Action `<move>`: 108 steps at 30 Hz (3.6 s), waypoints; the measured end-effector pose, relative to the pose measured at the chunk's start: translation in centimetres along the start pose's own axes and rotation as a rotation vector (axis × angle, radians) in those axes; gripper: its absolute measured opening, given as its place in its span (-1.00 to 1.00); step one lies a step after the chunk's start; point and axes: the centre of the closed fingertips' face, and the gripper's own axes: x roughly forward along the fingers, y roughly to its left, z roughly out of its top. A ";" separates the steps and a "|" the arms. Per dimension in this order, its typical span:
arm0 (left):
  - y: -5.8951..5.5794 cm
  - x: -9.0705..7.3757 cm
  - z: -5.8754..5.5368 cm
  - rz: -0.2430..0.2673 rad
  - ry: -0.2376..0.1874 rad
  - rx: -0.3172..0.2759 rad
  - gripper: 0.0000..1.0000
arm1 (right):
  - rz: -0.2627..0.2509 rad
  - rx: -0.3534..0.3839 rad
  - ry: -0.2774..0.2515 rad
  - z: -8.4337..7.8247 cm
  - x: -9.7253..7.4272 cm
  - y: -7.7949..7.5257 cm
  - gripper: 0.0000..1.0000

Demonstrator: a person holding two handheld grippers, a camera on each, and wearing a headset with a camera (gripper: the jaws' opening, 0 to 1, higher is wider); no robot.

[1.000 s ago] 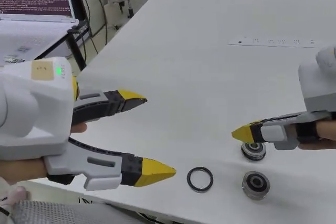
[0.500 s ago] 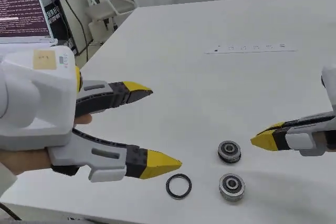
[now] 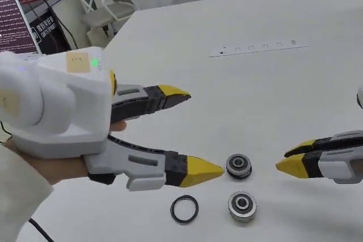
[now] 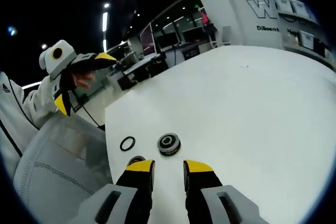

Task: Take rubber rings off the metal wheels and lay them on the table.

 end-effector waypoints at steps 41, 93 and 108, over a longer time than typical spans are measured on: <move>1.6 10.3 -11.3 -0.015 0.184 -0.175 -0.55 | 0.094 -0.234 0.055 -0.9 6.6 -0.4 -0.39; 0.3 9.9 -11.1 -0.016 0.134 -0.211 -0.74 | 0.118 0.311 -0.188 0.6 5.0 -1.2 -1.00; 0.3 9.8 -11.1 -0.014 0.139 -0.203 -0.74 | 0.161 0.381 -0.142 0.6 5.3 0.1 -1.00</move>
